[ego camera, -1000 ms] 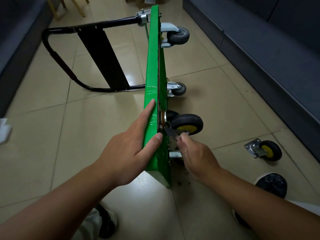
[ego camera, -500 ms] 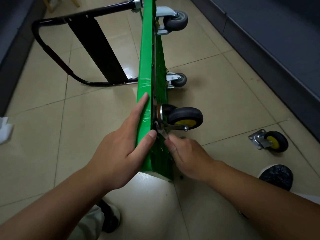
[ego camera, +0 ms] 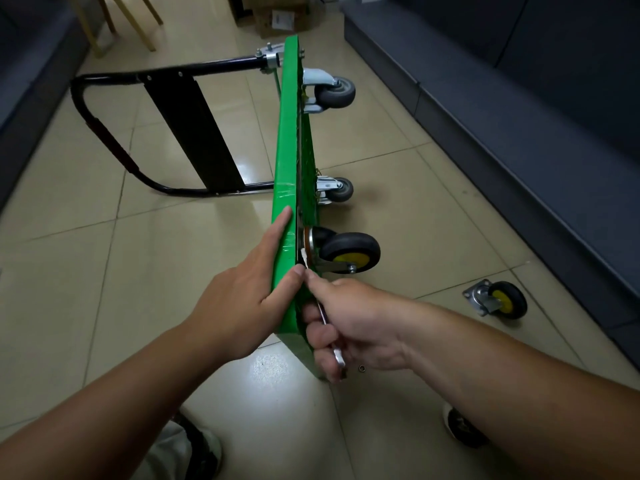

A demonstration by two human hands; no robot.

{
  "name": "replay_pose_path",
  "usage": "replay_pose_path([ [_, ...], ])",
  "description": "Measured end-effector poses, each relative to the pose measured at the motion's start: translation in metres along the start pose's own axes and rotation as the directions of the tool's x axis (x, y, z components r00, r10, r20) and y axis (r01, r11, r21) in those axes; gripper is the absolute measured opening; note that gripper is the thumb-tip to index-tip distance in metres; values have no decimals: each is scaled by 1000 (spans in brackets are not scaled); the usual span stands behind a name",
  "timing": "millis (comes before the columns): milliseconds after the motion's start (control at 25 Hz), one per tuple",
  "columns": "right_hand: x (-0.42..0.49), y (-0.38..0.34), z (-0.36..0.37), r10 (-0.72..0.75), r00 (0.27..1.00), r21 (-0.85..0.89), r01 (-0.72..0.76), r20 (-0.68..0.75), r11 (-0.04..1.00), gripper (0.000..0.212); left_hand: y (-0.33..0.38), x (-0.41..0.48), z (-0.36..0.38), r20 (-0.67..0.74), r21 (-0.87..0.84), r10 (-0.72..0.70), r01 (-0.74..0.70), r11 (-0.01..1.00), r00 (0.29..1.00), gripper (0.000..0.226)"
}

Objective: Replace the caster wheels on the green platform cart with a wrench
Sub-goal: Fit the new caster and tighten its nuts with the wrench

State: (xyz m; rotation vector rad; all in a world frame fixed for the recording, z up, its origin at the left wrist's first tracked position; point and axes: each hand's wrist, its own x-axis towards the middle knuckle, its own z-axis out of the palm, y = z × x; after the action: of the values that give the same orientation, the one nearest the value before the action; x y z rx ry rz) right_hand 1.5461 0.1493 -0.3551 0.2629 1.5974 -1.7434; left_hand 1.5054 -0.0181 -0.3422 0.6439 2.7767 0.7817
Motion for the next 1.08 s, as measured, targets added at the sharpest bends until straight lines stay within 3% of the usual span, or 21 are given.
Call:
replay_pose_path([
  [80, -8, 9, 1, -56, 995, -60, 51, -82, 997, 56, 1, 1, -2, 17, 15, 1, -1, 1000, 1000, 67],
  [160, -11, 35, 0, -242, 949, -360, 158, -202, 919, 58, -1, 2, -2, 25, 12, -5, 5, 1000, 1000, 67],
  [240, -5, 62, -17, -432, 876, -736, 144, -216, 661, 51, -2, 2, -2, 32, 10, -5, 5, 1000, 999, 70],
  [320, 10, 73, -36, -513, 823, -862, 60, -243, 503, 52, -4, 2, -1, 36, 6, -11, 11, 1000, 999, 71],
  [440, 42, 70, -55, -657, 715, -889, 110, -240, 445, 55, -5, 4, 1, 29, -9, -8, 8, 1000, 1000, 71],
  [600, 70, 64, -54, -750, 639, -855, 284, -169, 434, 46, -4, 3, 2, 18, -17, 0, 0, 1000, 1000, 70],
  [720, 83, 66, -54, -730, 673, -765, 407, -119, 500, 47, -5, 2, 2, 1, -34, 0, 0, 999, 1000, 70],
  [840, 89, 67, -56, -660, 744, -696, 417, -108, 585, 50, -3, 1, 2, -13, -36, 4, -5, 999, 1000, 69],
  [1080, 90, 63, -57, -617, 784, -744, 374, -65, 554, 57, -2, 1, 2, -10, -19, 2, -2, 1000, 1000, 69],
])
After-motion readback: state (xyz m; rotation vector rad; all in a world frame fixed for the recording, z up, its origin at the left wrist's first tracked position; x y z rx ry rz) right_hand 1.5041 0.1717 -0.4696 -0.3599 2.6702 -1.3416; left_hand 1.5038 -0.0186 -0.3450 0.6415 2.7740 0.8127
